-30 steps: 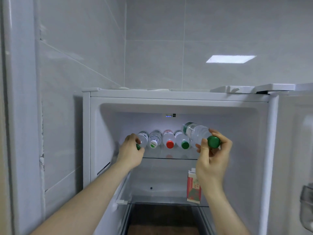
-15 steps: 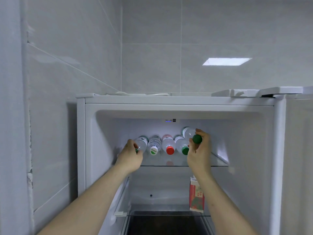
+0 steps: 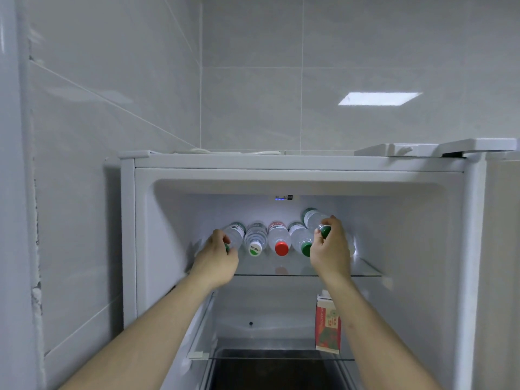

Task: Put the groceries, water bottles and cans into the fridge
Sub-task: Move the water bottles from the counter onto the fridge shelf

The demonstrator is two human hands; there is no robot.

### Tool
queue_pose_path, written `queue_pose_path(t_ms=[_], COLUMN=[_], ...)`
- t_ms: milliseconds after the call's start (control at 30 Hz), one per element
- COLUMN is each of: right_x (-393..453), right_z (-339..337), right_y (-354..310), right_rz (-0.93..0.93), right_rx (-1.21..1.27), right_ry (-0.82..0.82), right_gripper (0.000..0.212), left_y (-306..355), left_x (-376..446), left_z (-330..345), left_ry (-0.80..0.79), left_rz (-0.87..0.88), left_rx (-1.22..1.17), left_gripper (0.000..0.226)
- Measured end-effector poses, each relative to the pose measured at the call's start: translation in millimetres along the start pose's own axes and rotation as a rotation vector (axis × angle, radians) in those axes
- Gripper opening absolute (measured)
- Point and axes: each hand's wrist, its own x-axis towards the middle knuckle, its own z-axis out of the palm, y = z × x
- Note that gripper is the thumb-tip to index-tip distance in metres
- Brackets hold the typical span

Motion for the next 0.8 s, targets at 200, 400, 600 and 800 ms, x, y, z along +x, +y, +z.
queue_pose_path(t_ms=[200, 400, 600, 800], right_x=[1, 5, 13, 7], right_z=[-3, -4, -7, -9], right_y=[5, 6, 1, 3], right_rz=[0.061, 0.102, 0.158, 0.095], right_rx=[-0.039, -0.061, -0.079, -0.136], right_ry=[-0.008, -0.092, -0.246, -0.286], right_gripper=[0.027, 0.038, 0.053, 0.044], left_y=[1, -2, -1, 2], left_x=[-1, 1, 1, 10], left_z=[3, 5, 6, 0], left_ry=[0.095, 0.102, 0.082, 0.045], left_rz=[0.0, 0.018, 0.028, -0.032], left_rx=[0.065, 0.076, 0.069, 0.083], left_gripper=[0.01, 0.014, 0.014, 0.019])
